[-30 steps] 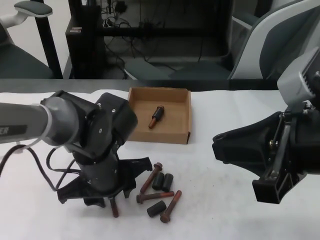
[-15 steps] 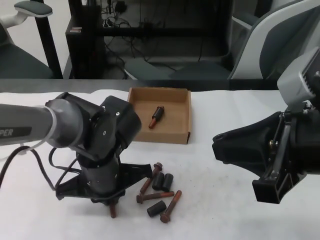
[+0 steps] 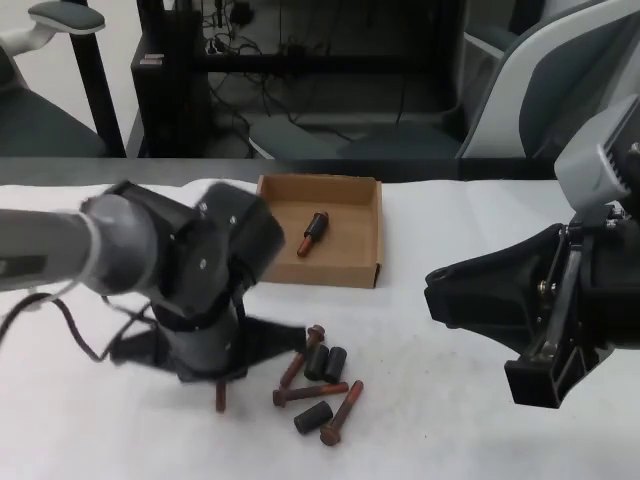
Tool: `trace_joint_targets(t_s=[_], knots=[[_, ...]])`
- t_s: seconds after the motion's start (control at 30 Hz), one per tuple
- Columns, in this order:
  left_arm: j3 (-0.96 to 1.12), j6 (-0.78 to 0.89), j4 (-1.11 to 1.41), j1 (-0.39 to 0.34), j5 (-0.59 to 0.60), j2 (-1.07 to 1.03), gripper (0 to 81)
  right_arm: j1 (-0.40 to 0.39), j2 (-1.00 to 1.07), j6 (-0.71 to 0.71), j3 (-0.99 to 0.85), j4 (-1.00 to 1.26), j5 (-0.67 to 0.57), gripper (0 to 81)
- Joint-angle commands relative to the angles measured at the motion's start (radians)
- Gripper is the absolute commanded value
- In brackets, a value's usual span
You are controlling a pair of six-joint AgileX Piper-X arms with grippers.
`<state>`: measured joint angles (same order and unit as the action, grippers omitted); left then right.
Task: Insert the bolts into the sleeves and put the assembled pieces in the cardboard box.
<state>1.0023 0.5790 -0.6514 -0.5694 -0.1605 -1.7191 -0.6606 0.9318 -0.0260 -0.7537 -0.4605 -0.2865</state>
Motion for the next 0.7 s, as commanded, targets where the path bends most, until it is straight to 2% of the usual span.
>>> trace_joint_targets(t_s=[0.0, 0.13, 0.33, 0.67], knots=[[0.001, -0.033, 0.038, 0.000, -0.035, 0.083, 1.7, 0.004, -0.010, 0.003, -0.014, 0.003, -0.004, 0.4], [-0.024, -0.033, 0.122, 0.000, -0.029, 0.158, 1.7, 0.004, -0.010, 0.038, -0.014, 0.003, -0.013, 0.4], [-0.172, -0.033, 0.326, 0.000, 0.044, 0.334, 1.7, 0.004, -0.014, 0.099, -0.014, 0.003, -0.015, 0.4], [-0.407, -0.094, 0.686, 0.014, 0.314, 0.596, 1.7, -0.015, -0.016, 0.142, 0.018, 0.026, -0.004, 0.4]])
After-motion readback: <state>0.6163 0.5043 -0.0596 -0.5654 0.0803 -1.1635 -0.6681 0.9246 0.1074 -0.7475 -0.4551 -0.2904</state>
